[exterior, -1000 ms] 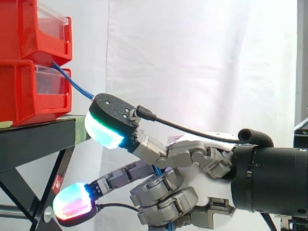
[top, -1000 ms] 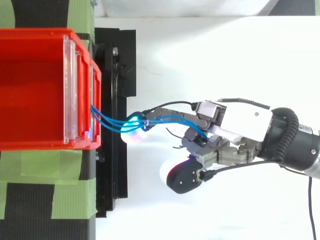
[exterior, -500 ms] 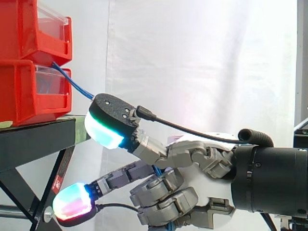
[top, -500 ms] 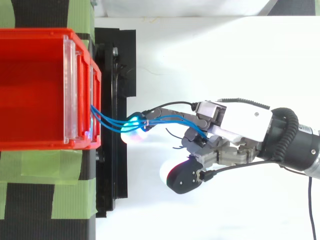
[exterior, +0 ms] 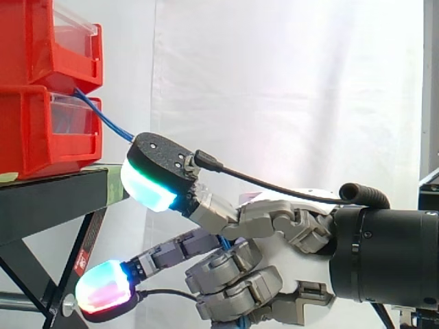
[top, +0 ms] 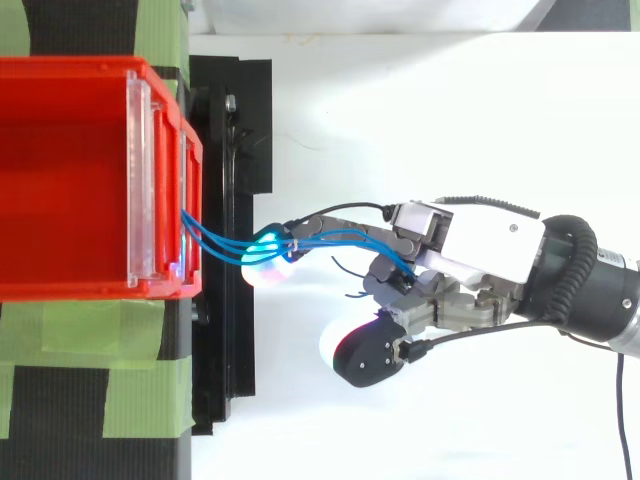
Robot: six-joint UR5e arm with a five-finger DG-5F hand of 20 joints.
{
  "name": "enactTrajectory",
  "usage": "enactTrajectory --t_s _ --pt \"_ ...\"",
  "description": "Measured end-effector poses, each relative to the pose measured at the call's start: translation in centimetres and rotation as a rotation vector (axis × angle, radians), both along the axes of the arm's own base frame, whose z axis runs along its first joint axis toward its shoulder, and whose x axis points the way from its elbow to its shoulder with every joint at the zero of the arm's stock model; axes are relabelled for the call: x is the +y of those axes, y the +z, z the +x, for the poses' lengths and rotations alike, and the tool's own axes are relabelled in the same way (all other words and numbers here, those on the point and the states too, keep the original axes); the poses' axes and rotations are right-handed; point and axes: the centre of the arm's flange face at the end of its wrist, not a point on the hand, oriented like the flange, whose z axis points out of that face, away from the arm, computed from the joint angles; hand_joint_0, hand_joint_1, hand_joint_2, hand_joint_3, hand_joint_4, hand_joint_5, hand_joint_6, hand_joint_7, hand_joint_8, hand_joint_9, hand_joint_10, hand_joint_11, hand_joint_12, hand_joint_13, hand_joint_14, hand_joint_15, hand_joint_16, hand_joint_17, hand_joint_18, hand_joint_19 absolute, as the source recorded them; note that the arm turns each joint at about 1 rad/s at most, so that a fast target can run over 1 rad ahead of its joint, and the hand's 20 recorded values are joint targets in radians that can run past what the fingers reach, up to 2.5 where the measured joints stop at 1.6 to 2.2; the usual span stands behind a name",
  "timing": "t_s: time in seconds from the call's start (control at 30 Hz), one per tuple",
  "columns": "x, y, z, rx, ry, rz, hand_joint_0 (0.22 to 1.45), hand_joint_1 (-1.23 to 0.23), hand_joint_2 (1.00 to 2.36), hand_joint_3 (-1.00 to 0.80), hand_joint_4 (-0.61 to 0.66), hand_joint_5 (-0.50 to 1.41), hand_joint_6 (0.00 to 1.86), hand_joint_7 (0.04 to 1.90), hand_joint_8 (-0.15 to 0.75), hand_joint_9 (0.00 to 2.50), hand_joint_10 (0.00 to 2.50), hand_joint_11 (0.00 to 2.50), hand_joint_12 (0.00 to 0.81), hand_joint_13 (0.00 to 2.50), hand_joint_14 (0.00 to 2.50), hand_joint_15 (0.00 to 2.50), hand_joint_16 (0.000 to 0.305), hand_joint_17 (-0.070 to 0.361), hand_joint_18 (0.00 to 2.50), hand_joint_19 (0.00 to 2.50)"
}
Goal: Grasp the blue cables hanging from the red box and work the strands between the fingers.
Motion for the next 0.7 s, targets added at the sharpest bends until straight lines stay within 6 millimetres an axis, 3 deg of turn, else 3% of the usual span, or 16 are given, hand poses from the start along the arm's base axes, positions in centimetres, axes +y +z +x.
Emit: enactTrajectory --t_s 0.7 --pt "0.01 -0.01 0.00 0.000 0.001 0.000 0.66 -0.48 1.00 -1.00 0.34 0.06 0.01 0.92 0.499 1.88 2.50 2.50 0.704 2.08 2.50 1.74 0.286 0.215 2.50 0.73"
